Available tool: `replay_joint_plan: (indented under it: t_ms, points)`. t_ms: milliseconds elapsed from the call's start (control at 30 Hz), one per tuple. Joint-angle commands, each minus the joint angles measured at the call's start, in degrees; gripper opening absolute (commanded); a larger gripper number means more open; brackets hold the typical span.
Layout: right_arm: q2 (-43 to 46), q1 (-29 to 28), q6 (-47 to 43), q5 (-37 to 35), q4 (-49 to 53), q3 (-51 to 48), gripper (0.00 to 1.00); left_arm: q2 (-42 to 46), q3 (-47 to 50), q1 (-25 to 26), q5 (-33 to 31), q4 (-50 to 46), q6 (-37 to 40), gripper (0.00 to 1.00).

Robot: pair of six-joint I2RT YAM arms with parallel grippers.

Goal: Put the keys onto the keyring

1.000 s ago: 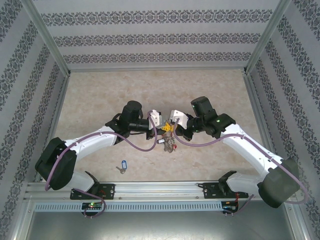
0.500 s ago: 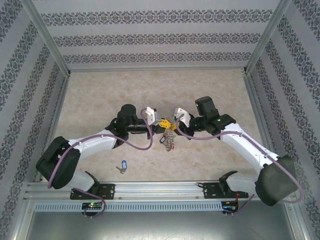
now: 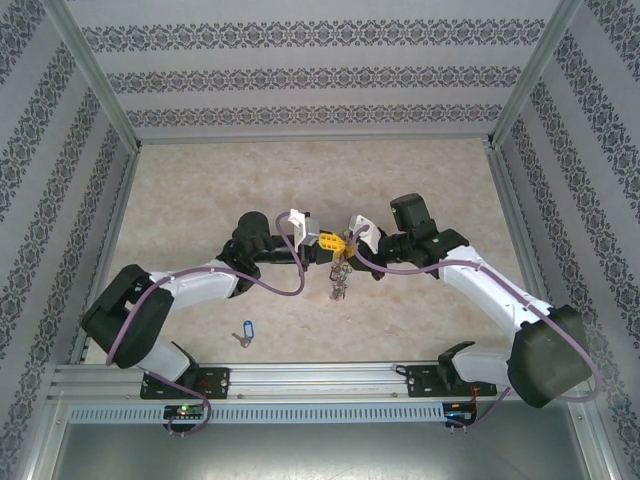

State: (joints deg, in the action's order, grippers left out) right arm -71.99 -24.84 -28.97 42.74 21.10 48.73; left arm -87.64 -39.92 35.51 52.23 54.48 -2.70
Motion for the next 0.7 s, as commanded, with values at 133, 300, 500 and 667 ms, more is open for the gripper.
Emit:
replay_joint_plan:
  t_ms: [133, 300, 500, 667]
  points:
    - [5.72, -0.57, 5.87, -2.73, -6.89, -5.8, 0.0, -3.16, 0.99, -0.44, -2.56, 15.41, -7.59, 0.0]
    - [12.58, 0.45, 4.43, -10.27, -3.8, -6.9, 0.2, -0.31, 0.81, -0.38, -2.13, 5.98, -0.65, 0.0]
    - [14.78, 1.77, 4.62, -5.79, -2.77, -3.74, 0.25, 2.01, 0.11, -0.44, -1.11, 0.29, 3.01, 0.0]
    - [11.66, 1.07, 5.18, -2.13, -4.03, -1.29, 0.27, 1.91, -0.15, -0.43, -0.72, 0.38, 2.79, 0.0]
